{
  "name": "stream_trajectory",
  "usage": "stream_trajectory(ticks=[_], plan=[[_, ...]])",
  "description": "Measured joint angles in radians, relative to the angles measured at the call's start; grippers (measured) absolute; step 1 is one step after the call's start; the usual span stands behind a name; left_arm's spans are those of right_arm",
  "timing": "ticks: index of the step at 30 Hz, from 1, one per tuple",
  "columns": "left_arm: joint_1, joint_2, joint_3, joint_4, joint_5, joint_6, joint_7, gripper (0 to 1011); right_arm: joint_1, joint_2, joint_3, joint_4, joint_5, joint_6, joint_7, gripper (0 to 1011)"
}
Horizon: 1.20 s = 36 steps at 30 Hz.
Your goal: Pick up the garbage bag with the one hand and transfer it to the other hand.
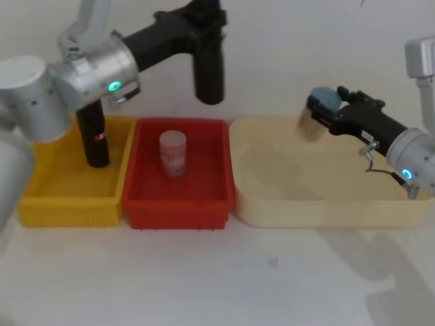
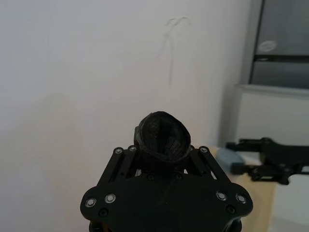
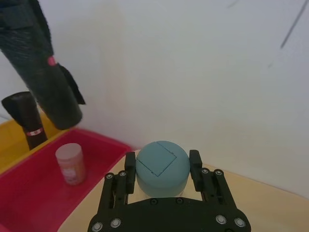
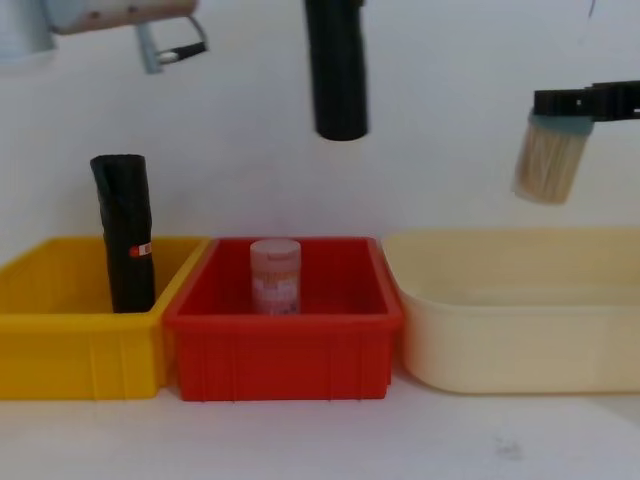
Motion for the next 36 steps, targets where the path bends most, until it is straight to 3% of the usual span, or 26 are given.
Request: stream_trajectory(ticks=[2, 5, 6, 9, 16, 25, 36], plan=[[-0.023, -0.022, 0.007, 0.045, -0.006, -0.010, -0.015, 351, 0.003, 0.002, 0.003, 0.007, 0.003, -0.003, 0.000, 647], [-0.079, -0.078, 0.022, 0.159, -0.022, -0.039, -0.061, 351, 0.007, 0.005, 0.006, 0.017, 0.007, -0.006, 0.001, 666], [-0.110, -0.106, 0.027, 0.226, -0.031, -0.061, -0.090, 351, 0.008, 0.006, 0.007, 0.019, 0.008, -0.007, 0.001, 684], [-0.193, -0.172, 0.051, 0.396, -0.069, -0.113, -0.150, 351, 0.011, 0.008, 0.010, 0.028, 0.011, -0.009, 0.002, 796], [-0.318, -0.271, 0.090, 0.657, -0.128, -0.192, -0.239, 351, 0.016, 0.012, 0.016, 0.040, 0.016, -0.013, 0.003, 982], [-0.406, -0.341, 0.119, 0.839, -0.170, -0.249, -0.304, 351, 0.008, 0.021, 0.015, 0.023, 0.024, -0.037, 0.017, 1000], [-0.452, -0.378, 0.134, 0.937, -0.193, -0.279, -0.339, 351, -0.007, 0.034, 0.013, -0.042, 0.025, -0.104, 0.039, 1000]])
